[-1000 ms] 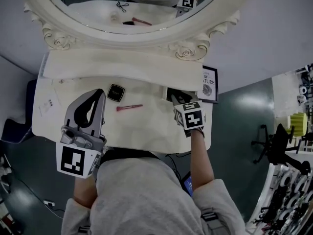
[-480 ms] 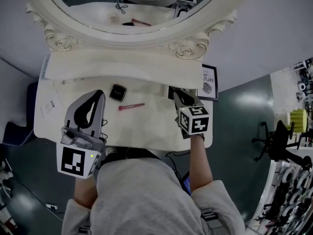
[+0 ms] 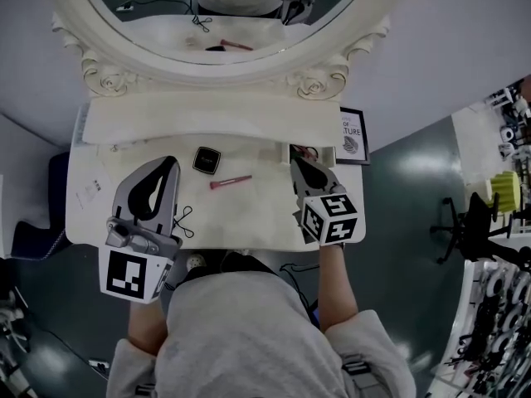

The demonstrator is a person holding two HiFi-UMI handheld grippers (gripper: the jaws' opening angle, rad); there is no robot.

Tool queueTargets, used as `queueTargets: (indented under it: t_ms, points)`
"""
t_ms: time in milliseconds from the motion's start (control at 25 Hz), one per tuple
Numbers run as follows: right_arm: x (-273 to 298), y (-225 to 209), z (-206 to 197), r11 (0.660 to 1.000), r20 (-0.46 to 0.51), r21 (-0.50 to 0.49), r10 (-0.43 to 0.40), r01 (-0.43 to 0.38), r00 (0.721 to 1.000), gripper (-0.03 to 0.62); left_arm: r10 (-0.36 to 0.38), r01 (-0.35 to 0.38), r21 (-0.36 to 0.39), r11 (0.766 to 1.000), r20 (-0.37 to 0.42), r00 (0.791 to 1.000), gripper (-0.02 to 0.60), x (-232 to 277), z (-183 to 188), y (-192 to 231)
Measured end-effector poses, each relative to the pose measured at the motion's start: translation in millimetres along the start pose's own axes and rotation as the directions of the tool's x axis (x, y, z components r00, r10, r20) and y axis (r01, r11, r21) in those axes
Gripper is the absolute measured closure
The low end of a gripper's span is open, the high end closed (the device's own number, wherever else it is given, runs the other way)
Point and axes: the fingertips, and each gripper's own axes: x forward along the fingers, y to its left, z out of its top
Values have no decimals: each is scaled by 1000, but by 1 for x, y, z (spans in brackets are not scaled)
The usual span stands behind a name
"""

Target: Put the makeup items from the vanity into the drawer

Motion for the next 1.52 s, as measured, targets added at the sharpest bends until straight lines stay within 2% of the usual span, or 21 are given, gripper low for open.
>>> queueTargets:
  t_ms: [120, 240, 560, 1520]
  points:
    - [-9, 13, 8, 1000, 41, 14, -4, 3, 999, 566, -3, 3, -9, 1000, 26, 1000, 566, -4, 7, 4]
    - [-19, 25, 18, 1000, 93, 19, -15, 13, 996, 566, -27, 27, 0, 1000, 12, 1000, 566, -10, 4, 6]
    - [-39, 59, 42, 1000, 197, -16, -16, 20, 980, 566, -52, 53, -11, 999, 56, 997, 566, -21, 15, 10]
    - [-94, 152, 90, 997, 381, -69, 51, -26, 923, 566, -100, 101, -5, 995, 88, 991, 566, -68, 29, 17]
